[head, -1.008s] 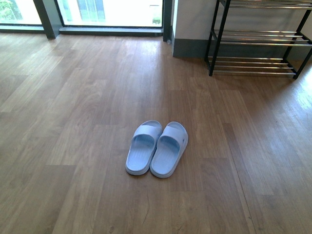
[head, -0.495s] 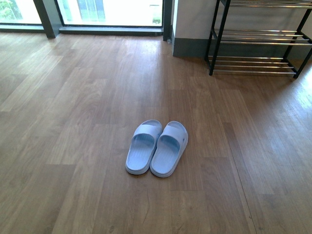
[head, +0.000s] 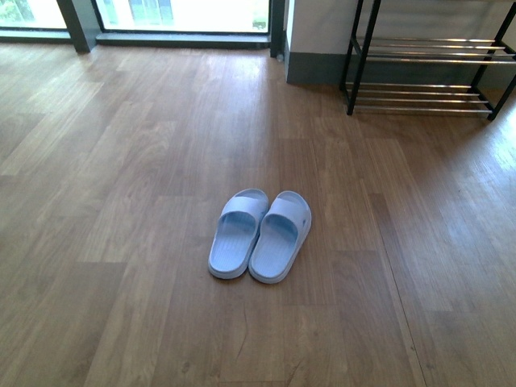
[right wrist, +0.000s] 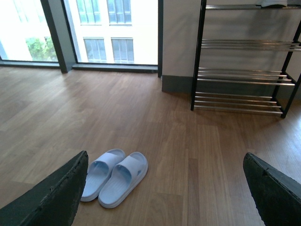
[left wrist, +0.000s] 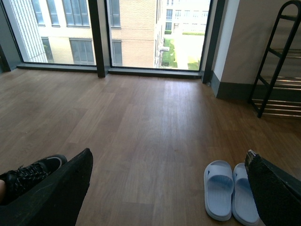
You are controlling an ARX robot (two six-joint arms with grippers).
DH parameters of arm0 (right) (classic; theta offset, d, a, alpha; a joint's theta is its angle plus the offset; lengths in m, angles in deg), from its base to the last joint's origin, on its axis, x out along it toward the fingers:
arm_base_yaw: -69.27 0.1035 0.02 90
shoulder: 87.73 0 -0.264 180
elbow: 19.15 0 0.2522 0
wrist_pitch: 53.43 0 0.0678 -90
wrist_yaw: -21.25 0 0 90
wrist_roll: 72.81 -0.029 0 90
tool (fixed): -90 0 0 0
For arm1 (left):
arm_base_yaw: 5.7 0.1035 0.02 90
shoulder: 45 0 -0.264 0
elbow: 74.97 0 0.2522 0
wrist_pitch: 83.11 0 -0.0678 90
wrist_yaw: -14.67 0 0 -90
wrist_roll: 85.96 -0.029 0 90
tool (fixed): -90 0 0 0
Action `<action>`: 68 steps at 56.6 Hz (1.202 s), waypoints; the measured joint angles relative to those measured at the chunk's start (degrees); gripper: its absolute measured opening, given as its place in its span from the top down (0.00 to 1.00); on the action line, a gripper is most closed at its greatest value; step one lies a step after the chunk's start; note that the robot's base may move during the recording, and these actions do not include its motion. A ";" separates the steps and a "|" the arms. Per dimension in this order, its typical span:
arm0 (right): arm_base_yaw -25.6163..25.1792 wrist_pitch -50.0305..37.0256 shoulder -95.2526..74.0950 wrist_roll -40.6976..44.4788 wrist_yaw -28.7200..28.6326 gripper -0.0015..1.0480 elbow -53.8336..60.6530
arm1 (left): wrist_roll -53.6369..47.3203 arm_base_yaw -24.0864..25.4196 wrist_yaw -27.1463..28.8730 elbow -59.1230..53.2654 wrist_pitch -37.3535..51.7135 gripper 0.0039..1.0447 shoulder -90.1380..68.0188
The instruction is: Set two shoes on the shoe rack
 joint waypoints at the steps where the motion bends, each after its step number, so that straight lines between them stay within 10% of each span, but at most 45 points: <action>1: 0.00 0.00 0.00 0.00 0.00 0.09 0.00 | 0.00 0.00 0.02 0.00 0.00 0.09 0.00; 68: 0.00 0.00 -0.04 0.00 0.04 0.09 0.00 | 0.00 0.00 -0.07 0.00 0.00 0.09 0.00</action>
